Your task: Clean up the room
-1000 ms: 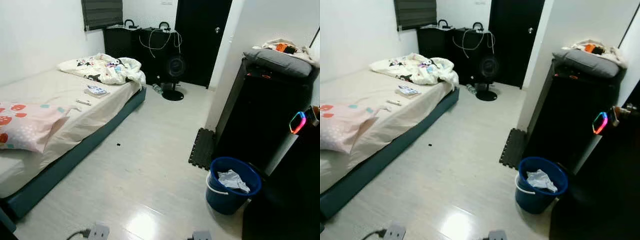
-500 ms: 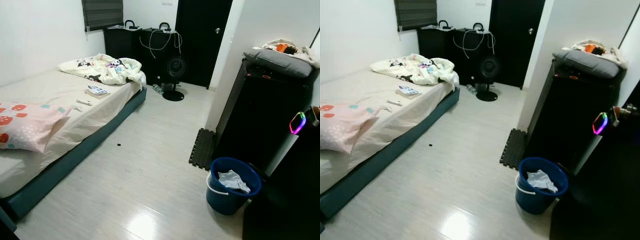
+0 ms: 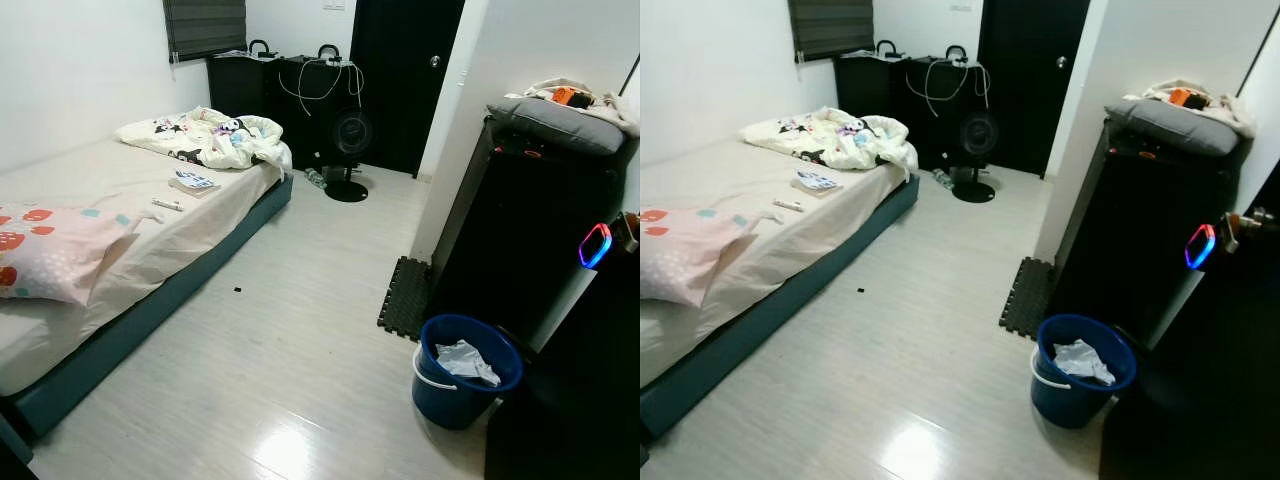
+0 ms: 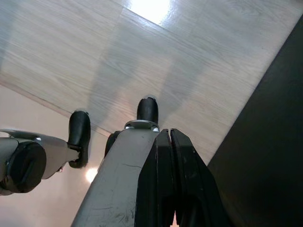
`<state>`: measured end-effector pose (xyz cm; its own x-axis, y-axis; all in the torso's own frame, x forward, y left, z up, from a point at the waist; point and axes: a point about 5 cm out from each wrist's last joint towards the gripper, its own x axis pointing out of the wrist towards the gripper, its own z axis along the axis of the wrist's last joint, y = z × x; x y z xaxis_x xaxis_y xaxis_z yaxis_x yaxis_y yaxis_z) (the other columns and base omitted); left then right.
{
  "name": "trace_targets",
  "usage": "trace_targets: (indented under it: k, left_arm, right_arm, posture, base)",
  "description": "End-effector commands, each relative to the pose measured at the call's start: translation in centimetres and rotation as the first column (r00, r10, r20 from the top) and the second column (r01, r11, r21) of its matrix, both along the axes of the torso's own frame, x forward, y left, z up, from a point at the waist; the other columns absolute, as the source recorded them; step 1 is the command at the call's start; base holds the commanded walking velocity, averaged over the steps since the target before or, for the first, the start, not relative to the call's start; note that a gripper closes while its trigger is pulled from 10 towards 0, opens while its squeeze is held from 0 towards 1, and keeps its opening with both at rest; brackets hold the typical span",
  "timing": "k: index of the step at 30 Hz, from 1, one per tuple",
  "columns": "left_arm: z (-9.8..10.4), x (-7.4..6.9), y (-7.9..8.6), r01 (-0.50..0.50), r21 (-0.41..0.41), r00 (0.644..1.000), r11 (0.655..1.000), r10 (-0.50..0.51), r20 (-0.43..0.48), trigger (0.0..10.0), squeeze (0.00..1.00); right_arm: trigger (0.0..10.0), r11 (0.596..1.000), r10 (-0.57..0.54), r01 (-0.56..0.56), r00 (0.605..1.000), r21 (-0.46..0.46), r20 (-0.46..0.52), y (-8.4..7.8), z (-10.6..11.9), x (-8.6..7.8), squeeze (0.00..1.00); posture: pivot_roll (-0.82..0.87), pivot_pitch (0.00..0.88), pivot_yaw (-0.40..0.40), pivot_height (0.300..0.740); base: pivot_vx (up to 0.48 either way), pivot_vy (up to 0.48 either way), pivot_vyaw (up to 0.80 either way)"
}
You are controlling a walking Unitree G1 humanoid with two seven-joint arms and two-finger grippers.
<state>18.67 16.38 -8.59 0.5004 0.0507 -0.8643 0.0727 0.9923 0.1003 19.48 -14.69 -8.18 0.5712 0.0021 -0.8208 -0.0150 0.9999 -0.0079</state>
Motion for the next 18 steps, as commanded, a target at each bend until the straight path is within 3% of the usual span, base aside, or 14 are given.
trace_targets:
  k: [1, 18]
  left_arm:
    - [-0.24, -0.48, 0.04, 0.004, 0.003, 1.0, 1.0, -0.003, -0.021, 10.0, 0.0]
    - [-0.15, -0.22, -0.56, 0.051, 0.014, 0.998, 0.999, -0.051, -0.021, 10.0, 0.0]
  right_arm:
    - [10.0, 1.0, 0.002, -0.002, 1.0, 0.001, -0.024, 0.07, -0.33, -0.63, 0.0]
    - [10.0, 0.999, 0.032, -0.032, 0.999, -0.002, -0.027, 0.16, -0.31, -0.58, 0.0]
  posture:
    - [0.04, 0.0, 0.018, 0.74]
    - [0.04, 0.0, 0.013, 0.74]
  base:
    - [0.0, 0.0, 0.0]
    - [0.0, 0.0, 0.0]
